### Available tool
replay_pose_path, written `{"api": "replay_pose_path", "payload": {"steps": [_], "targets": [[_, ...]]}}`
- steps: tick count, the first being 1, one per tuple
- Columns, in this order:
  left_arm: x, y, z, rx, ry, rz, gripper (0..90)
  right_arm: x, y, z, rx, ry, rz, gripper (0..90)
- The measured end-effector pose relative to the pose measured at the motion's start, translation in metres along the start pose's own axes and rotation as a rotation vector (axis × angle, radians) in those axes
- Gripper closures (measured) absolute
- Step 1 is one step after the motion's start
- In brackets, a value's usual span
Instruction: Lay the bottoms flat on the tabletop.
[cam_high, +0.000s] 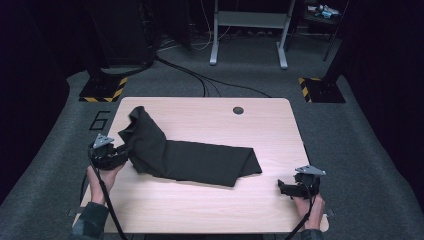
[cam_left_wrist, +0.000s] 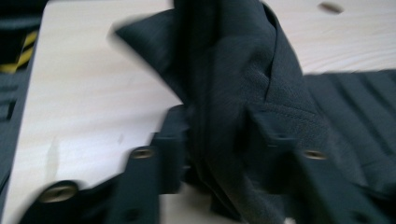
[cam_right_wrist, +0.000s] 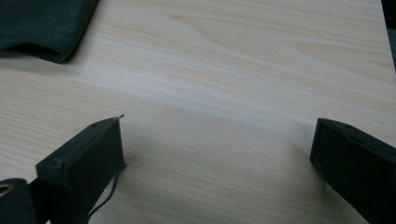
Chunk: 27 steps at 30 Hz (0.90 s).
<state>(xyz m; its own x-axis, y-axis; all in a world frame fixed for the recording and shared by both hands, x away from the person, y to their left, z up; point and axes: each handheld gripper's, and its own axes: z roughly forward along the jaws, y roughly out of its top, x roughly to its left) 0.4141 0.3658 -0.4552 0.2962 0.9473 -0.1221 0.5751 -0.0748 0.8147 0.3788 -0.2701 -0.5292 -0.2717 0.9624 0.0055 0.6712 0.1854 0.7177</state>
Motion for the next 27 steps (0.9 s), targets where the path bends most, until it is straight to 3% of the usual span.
{"api": "replay_pose_path", "payload": {"steps": [5, 7, 10, 15, 21, 27], "targets": [[0.012, -0.014, -0.005, 0.019, 0.011, -0.038, 36.2, 0.001, 0.001, 0.0, 0.013, -0.012, 0.005, 1.2], [0.013, -0.014, -0.007, 0.009, 0.006, -0.038, 30.1, 0.004, 0.003, -0.002, -0.001, 0.018, 0.04, 0.8], [0.013, -0.012, -0.009, -0.004, 0.007, -0.034, 24.4, 0.018, 0.012, -0.008, -0.028, 0.048, 0.028, 1.2], [0.013, -0.004, -0.01, -0.023, 0.003, -0.027, 22.3, 0.047, 0.032, -0.005, -0.035, 0.133, -0.013, 1.6], [0.016, 0.005, -0.003, -0.006, 0.013, -0.013, 21.2, 0.083, 0.055, 0.009, -0.039, 0.222, -0.065, 2.5], [0.018, 0.008, 0.013, 0.029, 0.006, -0.012, 20.6, 0.109, 0.073, 0.021, -0.028, 0.265, -0.099, 2.7]]}}
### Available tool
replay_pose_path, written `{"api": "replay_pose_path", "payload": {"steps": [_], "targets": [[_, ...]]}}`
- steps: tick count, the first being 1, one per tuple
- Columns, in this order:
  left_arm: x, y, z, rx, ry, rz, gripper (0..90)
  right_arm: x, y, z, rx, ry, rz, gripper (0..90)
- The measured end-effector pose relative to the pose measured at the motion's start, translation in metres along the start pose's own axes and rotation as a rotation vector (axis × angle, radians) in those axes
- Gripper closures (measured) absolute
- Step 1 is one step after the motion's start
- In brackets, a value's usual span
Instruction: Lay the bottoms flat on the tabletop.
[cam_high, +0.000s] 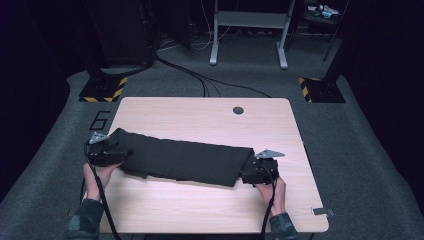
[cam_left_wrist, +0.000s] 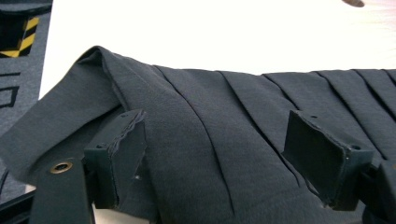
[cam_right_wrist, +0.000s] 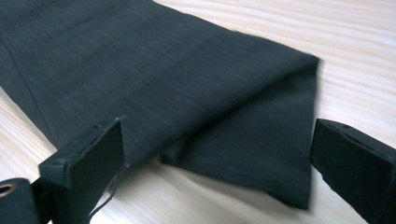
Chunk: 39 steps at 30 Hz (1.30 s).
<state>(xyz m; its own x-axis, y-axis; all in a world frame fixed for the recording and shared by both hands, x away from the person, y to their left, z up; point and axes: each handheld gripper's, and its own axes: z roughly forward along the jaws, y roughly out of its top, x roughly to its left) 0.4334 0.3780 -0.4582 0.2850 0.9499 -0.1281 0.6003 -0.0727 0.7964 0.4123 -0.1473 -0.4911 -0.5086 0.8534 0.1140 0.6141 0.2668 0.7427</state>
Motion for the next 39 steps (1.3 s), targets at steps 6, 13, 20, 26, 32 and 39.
{"api": "replay_pose_path", "payload": {"steps": [6, 13, 20, 26, 32, 39], "targets": [[0.001, -0.004, 0.018, 0.047, 0.01, 0.008, 20.3, 0.017, 0.013, 0.018, 0.03, 0.018, -0.033, 3.5], [0.006, -0.018, 0.037, 0.123, 0.009, -0.007, 18.1, 0.023, 0.016, 0.042, 0.08, 0.025, -0.066, 5.6], [0.004, -0.028, 0.044, 0.174, -0.01, 0.001, 17.9, 0.018, 0.013, 0.055, 0.137, 0.028, -0.055, 5.6], [-0.002, -0.036, 0.044, 0.196, -0.018, 0.028, 18.1, 0.017, 0.01, 0.053, 0.152, 0.006, -0.063, 5.9], [-0.018, -0.043, 0.043, 0.177, -0.048, 0.031, 18.2, 0.007, 0.003, 0.042, 0.152, -0.004, -0.057, 6.4], [-0.039, -0.048, 0.042, 0.17, -0.063, 0.042, 18.3, -0.006, -0.009, 0.028, 0.147, -0.022, -0.038, 6.7]]}}
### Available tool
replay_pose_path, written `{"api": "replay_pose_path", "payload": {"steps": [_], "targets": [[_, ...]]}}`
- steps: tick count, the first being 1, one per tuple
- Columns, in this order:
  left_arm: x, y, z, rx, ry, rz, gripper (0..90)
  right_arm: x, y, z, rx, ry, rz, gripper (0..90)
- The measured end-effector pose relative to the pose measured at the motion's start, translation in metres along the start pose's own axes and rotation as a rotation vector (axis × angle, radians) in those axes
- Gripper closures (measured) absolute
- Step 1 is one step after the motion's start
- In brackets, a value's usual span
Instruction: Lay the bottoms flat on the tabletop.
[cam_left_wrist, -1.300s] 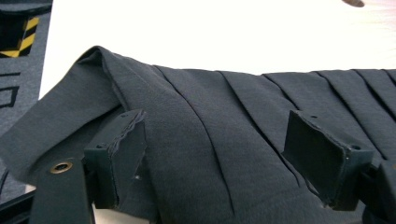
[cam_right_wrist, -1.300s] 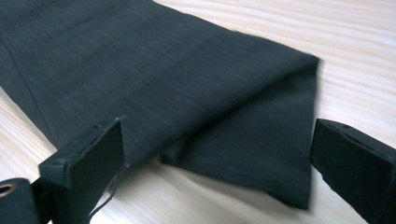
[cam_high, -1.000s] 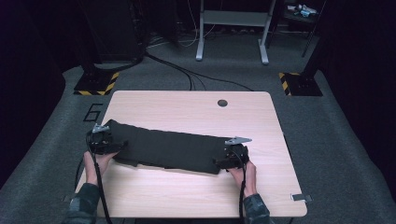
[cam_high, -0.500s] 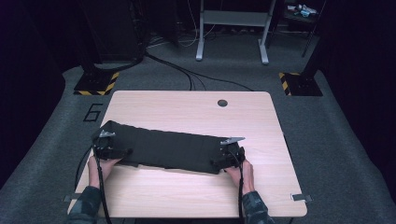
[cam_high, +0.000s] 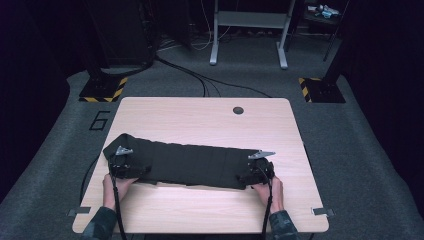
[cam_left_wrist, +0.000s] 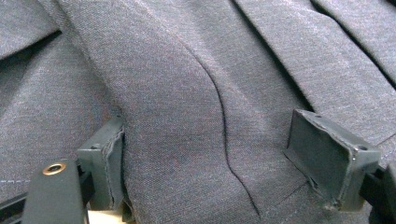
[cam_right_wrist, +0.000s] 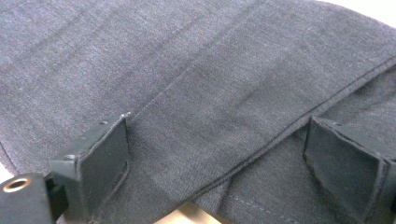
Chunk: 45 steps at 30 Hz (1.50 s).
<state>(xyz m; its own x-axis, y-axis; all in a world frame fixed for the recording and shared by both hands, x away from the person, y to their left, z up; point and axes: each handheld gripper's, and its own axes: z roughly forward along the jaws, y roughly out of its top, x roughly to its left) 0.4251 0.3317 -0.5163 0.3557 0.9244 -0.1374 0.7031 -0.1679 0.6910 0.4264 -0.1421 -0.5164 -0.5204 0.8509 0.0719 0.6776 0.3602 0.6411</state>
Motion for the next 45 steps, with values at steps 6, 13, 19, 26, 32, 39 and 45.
{"api": "replay_pose_path", "payload": {"steps": [6, 13, 19, 26, 32, 39, 45], "targets": [[-0.016, -0.006, -0.002, -0.006, -0.012, -0.002, 18.4, -0.008, -0.01, -0.009, -0.004, -0.009, 0.021, 7.0], [-0.039, -0.018, -0.006, -0.03, -0.016, 0.005, 18.6, -0.019, -0.023, -0.021, -0.013, -0.034, 0.034, 7.6], [-0.051, -0.027, -0.011, -0.054, -0.045, 0.027, 18.6, -0.027, -0.034, -0.03, -0.028, -0.045, 0.059, 8.2], [-0.045, -0.029, -0.029, -0.098, -0.066, 0.01, 18.1, -0.021, -0.035, -0.048, -0.099, -0.014, 0.071, 11.9], [-0.042, -0.041, -0.049, -0.119, -0.052, 0.025, 18.9, -0.002, -0.041, -0.061, -0.113, -0.005, 0.036, 13.7], [-0.046, -0.054, -0.051, -0.111, -0.054, 0.045, 27.2, 0.012, -0.059, -0.061, -0.114, -0.005, 0.045, 20.5], [-0.047, -0.061, -0.048, -0.107, -0.047, 0.056, 36.4, 0.014, -0.069, -0.056, -0.107, -0.02, 0.061, 32.8]]}}
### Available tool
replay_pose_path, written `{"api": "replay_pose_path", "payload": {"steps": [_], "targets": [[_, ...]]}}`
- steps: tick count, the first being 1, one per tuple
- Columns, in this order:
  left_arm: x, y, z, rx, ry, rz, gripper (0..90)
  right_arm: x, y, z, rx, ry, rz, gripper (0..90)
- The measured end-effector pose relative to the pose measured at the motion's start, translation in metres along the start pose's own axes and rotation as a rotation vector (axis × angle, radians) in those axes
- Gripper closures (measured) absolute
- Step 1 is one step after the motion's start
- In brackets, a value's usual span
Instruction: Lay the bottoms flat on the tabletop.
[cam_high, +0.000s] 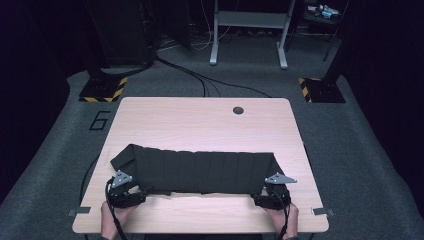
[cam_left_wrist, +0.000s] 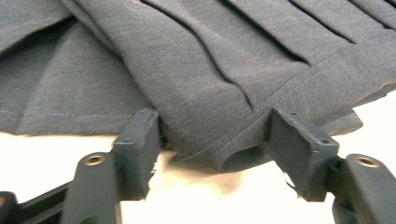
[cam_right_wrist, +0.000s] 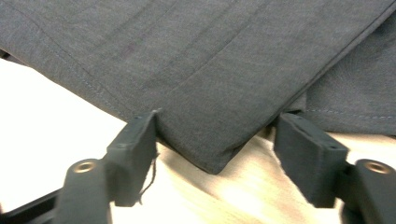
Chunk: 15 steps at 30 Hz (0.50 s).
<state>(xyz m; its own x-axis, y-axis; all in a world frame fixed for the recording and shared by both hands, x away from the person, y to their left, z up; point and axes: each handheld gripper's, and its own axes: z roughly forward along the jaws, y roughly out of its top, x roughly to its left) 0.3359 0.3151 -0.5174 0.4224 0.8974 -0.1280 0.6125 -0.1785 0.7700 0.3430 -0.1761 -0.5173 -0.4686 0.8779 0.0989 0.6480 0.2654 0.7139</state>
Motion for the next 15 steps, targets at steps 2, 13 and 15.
{"api": "replay_pose_path", "payload": {"steps": [2, 13, 15], "targets": [[0.0, -0.0007, -0.0008, -0.004, 0.007, 0.004, 41.0, 0.0015, -0.0006, 0.0008, -0.006, -0.007, -0.014, 39.1], [-0.0025, -0.0002, -0.0019, 0.006, 0.027, 0.035, 72.4, 0.0099, -0.0019, -0.0041, -0.051, -0.01, -0.045, 71.8], [-0.0037, 0.0013, -0.002, 0.001, 0.032, 0.039, 74.6, 0.0092, -0.0006, -0.0067, -0.061, -0.006, -0.049, 75.9]]}}
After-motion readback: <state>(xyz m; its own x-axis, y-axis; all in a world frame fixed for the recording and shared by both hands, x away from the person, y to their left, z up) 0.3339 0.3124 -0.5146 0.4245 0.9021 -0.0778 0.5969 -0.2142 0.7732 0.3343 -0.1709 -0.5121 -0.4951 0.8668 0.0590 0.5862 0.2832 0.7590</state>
